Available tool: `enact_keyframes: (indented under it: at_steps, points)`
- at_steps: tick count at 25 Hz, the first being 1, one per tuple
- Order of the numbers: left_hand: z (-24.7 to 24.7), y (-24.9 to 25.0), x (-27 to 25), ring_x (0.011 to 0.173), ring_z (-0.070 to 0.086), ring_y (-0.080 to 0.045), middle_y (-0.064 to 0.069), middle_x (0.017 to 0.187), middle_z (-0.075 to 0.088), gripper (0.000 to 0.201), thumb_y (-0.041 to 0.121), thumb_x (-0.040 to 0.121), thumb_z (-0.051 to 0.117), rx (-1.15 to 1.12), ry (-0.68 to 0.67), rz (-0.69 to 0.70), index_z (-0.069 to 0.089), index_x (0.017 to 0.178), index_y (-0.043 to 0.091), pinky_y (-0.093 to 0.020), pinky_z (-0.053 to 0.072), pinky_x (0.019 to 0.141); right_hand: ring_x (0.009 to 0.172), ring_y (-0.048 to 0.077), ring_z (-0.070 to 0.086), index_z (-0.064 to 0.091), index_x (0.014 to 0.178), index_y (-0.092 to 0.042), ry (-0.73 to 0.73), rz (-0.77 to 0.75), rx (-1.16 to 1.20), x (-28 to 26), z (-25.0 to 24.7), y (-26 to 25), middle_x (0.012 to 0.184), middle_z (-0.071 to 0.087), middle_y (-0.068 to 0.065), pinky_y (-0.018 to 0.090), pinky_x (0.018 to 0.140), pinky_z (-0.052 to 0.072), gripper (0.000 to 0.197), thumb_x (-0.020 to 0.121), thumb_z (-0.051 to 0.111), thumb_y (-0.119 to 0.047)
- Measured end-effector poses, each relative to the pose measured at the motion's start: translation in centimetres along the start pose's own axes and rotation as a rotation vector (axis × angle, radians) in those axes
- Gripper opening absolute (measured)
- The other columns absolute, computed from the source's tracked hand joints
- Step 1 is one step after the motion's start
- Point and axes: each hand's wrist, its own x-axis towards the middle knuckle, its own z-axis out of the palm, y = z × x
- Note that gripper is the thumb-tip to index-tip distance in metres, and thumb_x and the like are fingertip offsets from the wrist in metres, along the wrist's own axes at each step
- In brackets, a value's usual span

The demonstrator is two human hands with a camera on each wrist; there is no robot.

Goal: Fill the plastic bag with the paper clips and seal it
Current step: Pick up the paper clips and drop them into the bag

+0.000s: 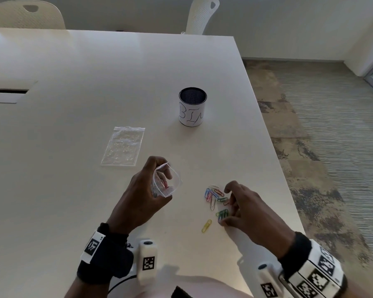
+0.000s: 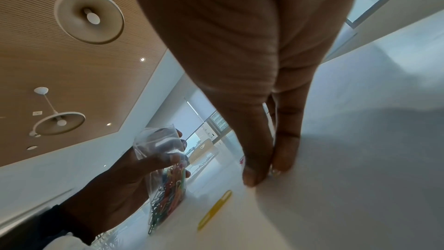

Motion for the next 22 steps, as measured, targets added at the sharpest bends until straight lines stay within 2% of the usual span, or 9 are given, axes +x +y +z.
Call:
enact_keyframes:
  at_steps: [5, 8, 9, 11, 13, 14, 17, 20, 22]
  points:
    - [0.1, 0.0, 0.0, 0.094, 0.069, -0.017, 0.008, 0.104, 0.069, 0.06, 0.001, 0.078, 0.083, 0.003, 0.007, 0.0, 0.05, 0.119, 0.029, -0.02, 0.057, 0.071, 0.097, 0.014, 0.057, 0.048, 0.125, -0.02, 0.127, -0.055, -0.035, 2.1, 0.3, -1.5, 0.109, 0.05, -0.005, 0.023, 0.082, 0.051, 0.051, 0.087, 0.081, -0.026]
    - [0.0, 0.0, -0.2, 0.092, 0.069, -0.017, 0.008, 0.104, 0.069, 0.061, 0.0, 0.077, 0.083, 0.003, 0.011, -0.006, 0.05, 0.119, 0.029, -0.022, 0.058, 0.07, 0.116, 0.015, 0.054, 0.044, 0.146, -0.027, 0.062, -0.124, -0.195, 2.1, 0.2, -2.5, 0.128, 0.047, -0.001, 0.027, 0.096, 0.054, 0.063, 0.092, 0.073, -0.041]
    - [0.0, 0.0, -0.3, 0.092, 0.069, -0.017, 0.007, 0.104, 0.069, 0.061, -0.001, 0.077, 0.083, 0.004, 0.013, -0.007, 0.05, 0.12, 0.028, -0.024, 0.059, 0.071, 0.12, 0.015, 0.051, 0.044, 0.148, -0.03, 0.037, -0.138, -0.255, 2.1, 0.4, -2.7, 0.131, 0.046, -0.002, 0.028, 0.098, 0.053, 0.061, 0.094, 0.07, -0.043]
    - [-0.1, 0.0, -0.4, 0.093, 0.069, -0.019, 0.006, 0.104, 0.07, 0.061, -0.001, 0.077, 0.083, 0.005, 0.014, -0.007, 0.05, 0.12, 0.026, -0.027, 0.06, 0.074, 0.117, 0.016, 0.052, 0.057, 0.135, -0.03, 0.045, -0.175, -0.295, 2.3, 1.0, -2.9, 0.125, 0.05, -0.003, 0.029, 0.095, 0.052, 0.04, 0.097, 0.065, -0.038]
    - [-0.1, 0.1, -0.4, 0.093, 0.069, -0.019, 0.007, 0.104, 0.069, 0.061, 0.0, 0.077, 0.083, 0.008, 0.014, -0.011, 0.05, 0.12, 0.027, -0.027, 0.06, 0.073, 0.102, 0.018, 0.057, 0.065, 0.113, -0.023, 0.088, -0.202, -0.284, 2.7, 1.2, -3.1, 0.111, 0.055, -0.002, 0.031, 0.085, 0.053, 0.014, 0.1, 0.06, -0.026]
    - [-0.1, 0.2, -0.4, 0.092, 0.069, -0.018, 0.007, 0.103, 0.069, 0.061, 0.0, 0.077, 0.083, 0.004, 0.012, -0.015, 0.05, 0.12, 0.027, -0.028, 0.06, 0.072, 0.094, 0.019, 0.057, 0.065, 0.104, -0.02, 0.093, -0.196, -0.289, 2.9, 1.2, -3.1, 0.105, 0.055, -0.001, 0.032, 0.079, 0.053, 0.007, 0.099, 0.059, -0.019]
    - [0.0, 0.4, -0.4, 0.091, 0.068, -0.019, 0.007, 0.104, 0.068, 0.059, 0.0, 0.077, 0.082, -0.017, 0.009, -0.02, 0.05, 0.119, 0.027, -0.031, 0.06, 0.071, 0.076, 0.02, 0.057, 0.062, 0.086, -0.015, 0.097, -0.17, -0.303, 3.4, 1.1, -2.5, 0.094, 0.057, 0.0, 0.034, 0.069, 0.052, 0.012, 0.092, 0.062, -0.005]
    - [0.0, 0.4, -0.3, 0.091, 0.068, -0.02, 0.007, 0.105, 0.068, 0.058, 0.0, 0.077, 0.081, -0.022, 0.008, -0.026, 0.05, 0.118, 0.027, -0.034, 0.061, 0.071, 0.075, 0.023, 0.063, 0.066, 0.08, -0.014, 0.139, -0.175, -0.229, 4.0, 0.3, -1.7, 0.087, 0.064, 0.0, 0.035, 0.07, 0.054, 0.015, 0.089, 0.064, -0.002]
    - [0.0, 0.4, -0.2, 0.09, 0.068, -0.019, 0.007, 0.105, 0.068, 0.058, 0.0, 0.077, 0.081, -0.022, 0.007, -0.029, 0.05, 0.118, 0.028, -0.033, 0.06, 0.071, 0.073, 0.016, 0.067, 0.074, 0.08, -0.014, 0.153, -0.149, -0.103, 4.4, -0.6, -1.2, 0.083, 0.071, 0.0, 0.023, 0.067, 0.053, 0.013, 0.088, 0.071, -0.003]
